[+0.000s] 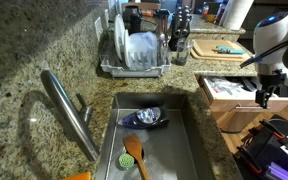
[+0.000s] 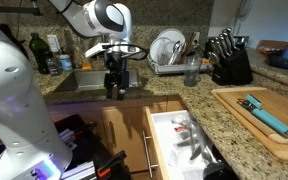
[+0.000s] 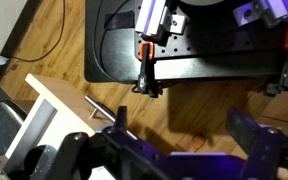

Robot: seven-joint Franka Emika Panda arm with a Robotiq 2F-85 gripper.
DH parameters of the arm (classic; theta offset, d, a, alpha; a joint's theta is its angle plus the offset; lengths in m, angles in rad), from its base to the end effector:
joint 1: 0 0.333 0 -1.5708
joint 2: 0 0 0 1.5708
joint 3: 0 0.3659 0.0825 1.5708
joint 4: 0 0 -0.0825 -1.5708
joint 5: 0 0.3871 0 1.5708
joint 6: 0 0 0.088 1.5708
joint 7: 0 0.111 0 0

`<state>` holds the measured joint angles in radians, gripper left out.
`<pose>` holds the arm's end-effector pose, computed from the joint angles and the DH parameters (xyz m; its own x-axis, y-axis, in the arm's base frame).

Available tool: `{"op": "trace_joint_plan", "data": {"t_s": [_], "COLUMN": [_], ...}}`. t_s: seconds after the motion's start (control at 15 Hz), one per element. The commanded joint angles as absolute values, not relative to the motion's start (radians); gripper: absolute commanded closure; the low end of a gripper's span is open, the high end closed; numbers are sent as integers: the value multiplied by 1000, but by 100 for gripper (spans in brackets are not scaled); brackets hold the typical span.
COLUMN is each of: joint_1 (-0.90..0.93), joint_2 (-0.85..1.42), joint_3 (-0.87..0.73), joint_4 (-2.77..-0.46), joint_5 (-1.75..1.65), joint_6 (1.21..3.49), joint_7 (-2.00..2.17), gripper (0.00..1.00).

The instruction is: Close the kitchen drawer on the right

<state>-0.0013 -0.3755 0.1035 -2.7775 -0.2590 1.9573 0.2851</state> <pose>0.2982 0.0106 0.3369 0.9242 -0.1061 -0.3670 0.0206 -0.9455 0.3251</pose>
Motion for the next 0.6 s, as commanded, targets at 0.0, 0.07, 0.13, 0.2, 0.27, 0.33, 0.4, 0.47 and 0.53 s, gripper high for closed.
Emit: {"op": "trace_joint_plan", "data": {"t_s": [0.0, 0.07, 0.13, 0.2, 0.27, 0.33, 0.4, 0.47, 0.53], "joint_1": [-51, -62, -68, -32, -38, -41, -41, -29, -25], "joint_2": [-222, -194, -166, -231, -200, -179, -168, -214, -220], "joint_3": [106, 104, 98, 93, 88, 85, 84, 82, 74], "joint_4": [-2778, -2779, -2779, -2778, -2777, -2777, -2776, -2775, -2773], "joint_5": [-407, -468, -520, -448, -483, -498, -503, -437, -377], "joint_6": [2052, 2070, 2081, 2036, 2049, 2056, 2057, 2101, 2126], "joint_7": [354, 391, 420, 381, 402, 412, 416, 434, 427], "gripper": [0, 0, 0, 0, 0, 0, 0, 0, 0]}}
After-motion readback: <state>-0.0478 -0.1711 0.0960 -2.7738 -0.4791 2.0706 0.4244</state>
